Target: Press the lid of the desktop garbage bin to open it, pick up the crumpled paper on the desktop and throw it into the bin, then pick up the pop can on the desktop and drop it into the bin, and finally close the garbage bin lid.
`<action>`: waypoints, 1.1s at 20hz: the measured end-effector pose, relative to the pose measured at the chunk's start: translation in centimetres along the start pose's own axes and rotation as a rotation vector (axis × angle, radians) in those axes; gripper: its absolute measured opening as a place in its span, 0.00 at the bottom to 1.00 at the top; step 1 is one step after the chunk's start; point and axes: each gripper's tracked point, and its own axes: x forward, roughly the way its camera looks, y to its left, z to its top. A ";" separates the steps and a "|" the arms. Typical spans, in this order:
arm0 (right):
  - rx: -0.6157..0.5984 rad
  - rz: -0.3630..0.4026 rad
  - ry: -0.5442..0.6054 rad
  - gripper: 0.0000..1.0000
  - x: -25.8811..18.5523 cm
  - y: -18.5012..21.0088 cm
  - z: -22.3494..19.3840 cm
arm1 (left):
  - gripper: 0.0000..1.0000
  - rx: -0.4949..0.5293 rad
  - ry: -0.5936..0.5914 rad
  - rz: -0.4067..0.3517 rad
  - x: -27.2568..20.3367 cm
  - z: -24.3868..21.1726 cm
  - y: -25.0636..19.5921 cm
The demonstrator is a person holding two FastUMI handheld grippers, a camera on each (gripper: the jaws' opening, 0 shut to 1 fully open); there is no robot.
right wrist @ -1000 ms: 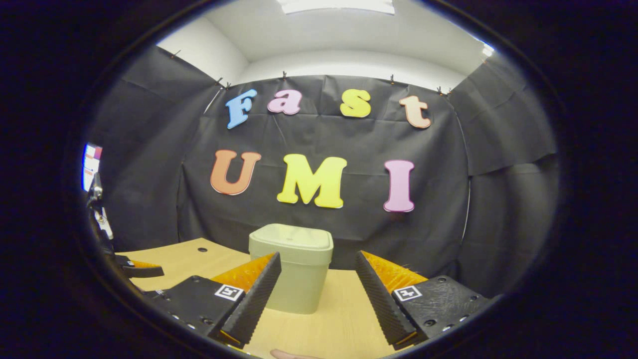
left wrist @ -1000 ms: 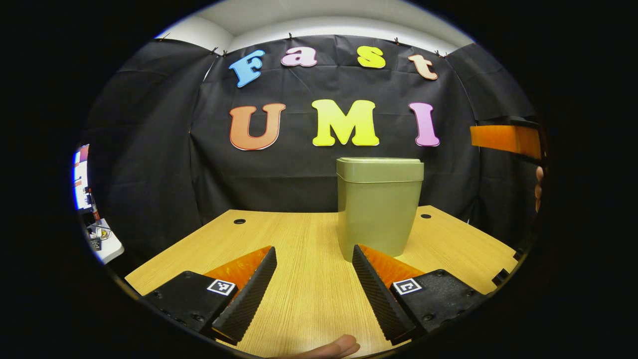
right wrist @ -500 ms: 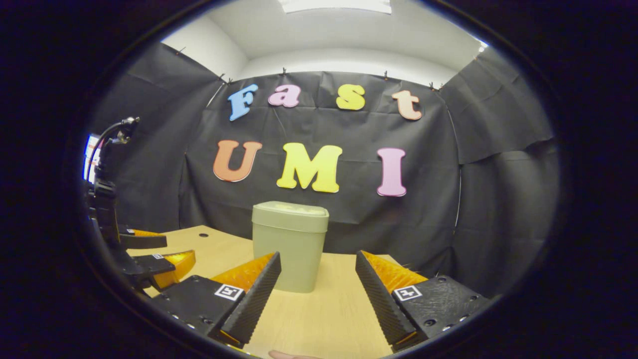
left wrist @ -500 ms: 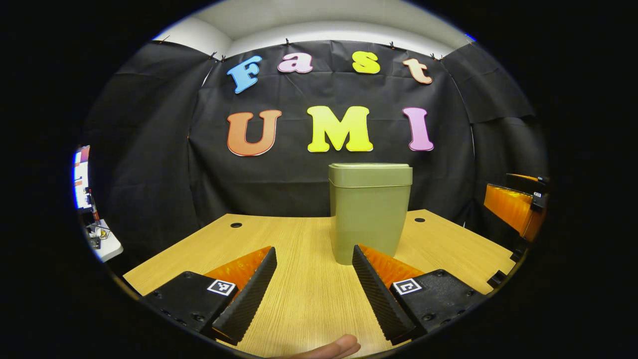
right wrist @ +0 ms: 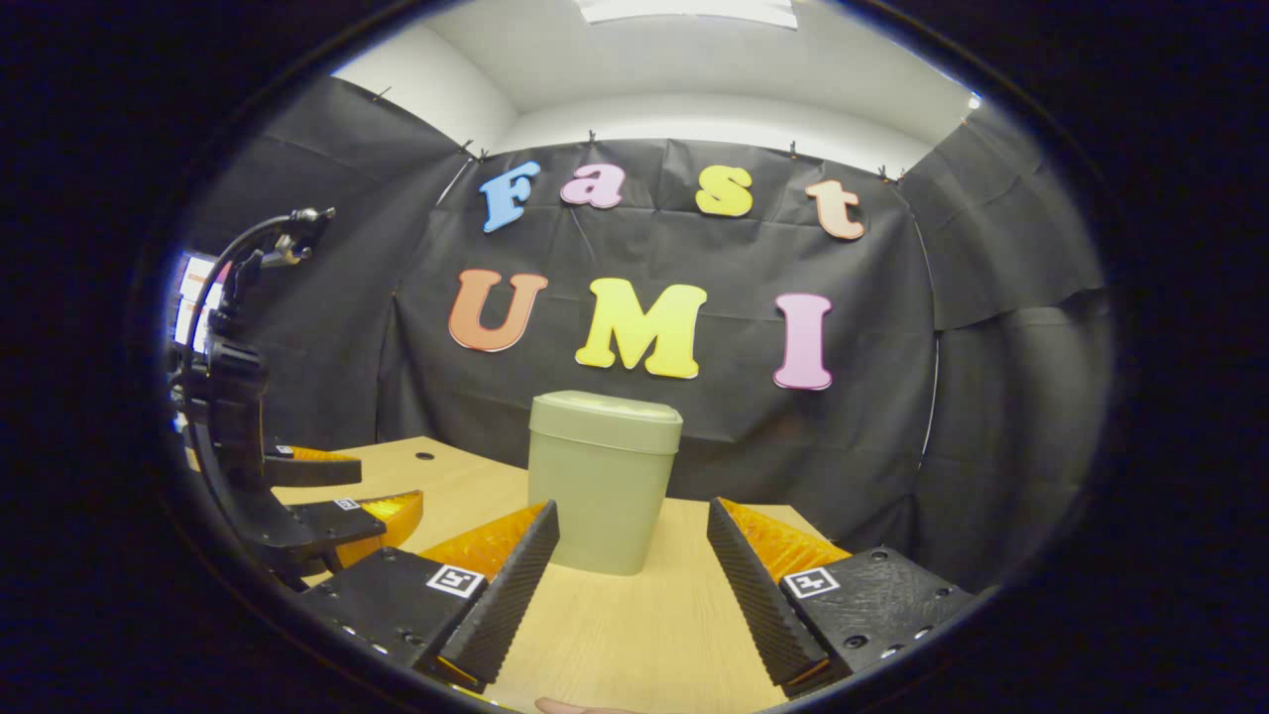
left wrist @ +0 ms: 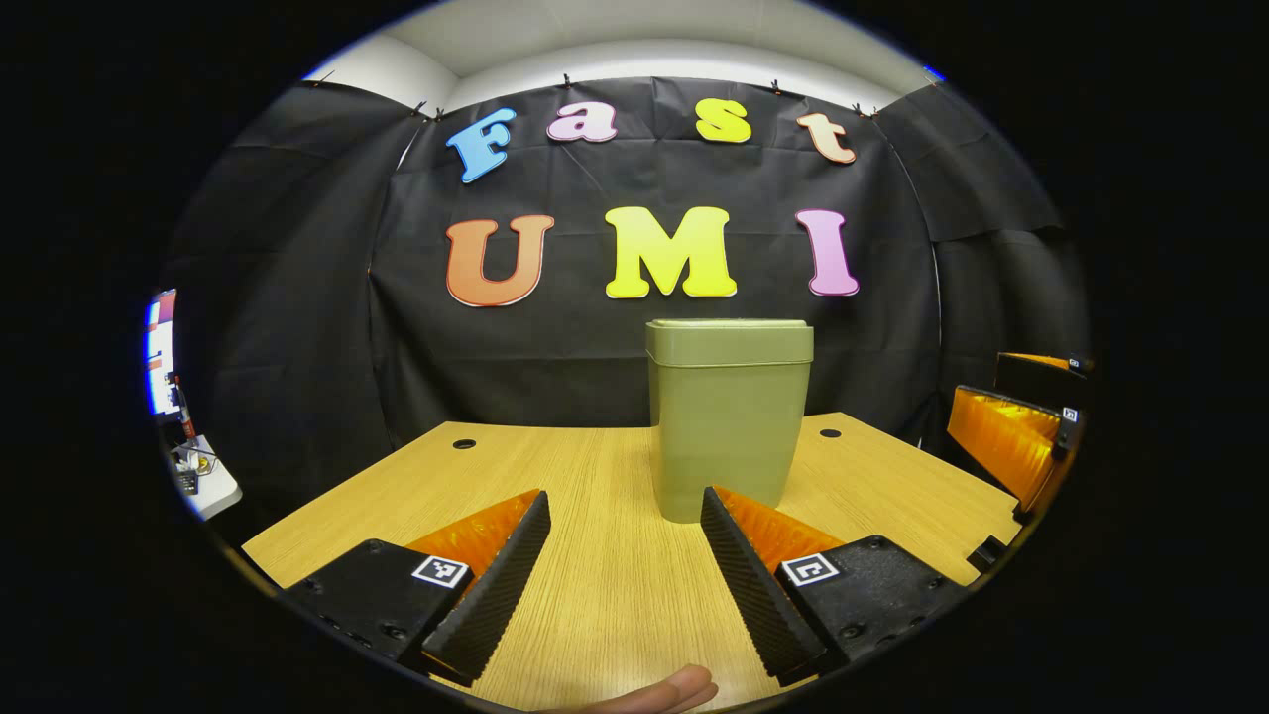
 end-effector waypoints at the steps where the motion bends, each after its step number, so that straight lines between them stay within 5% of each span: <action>1: -0.010 0.012 -0.009 0.95 -0.1 0.5 0.0 | 0.98 -0.002 -0.001 0.003 0.1 0.0 0.2; 22: -0.013 0.022 0.048 0.95 -0.1 1.4 -2.5 | 0.98 0.012 -0.009 0.014 -0.1 0.4 0.3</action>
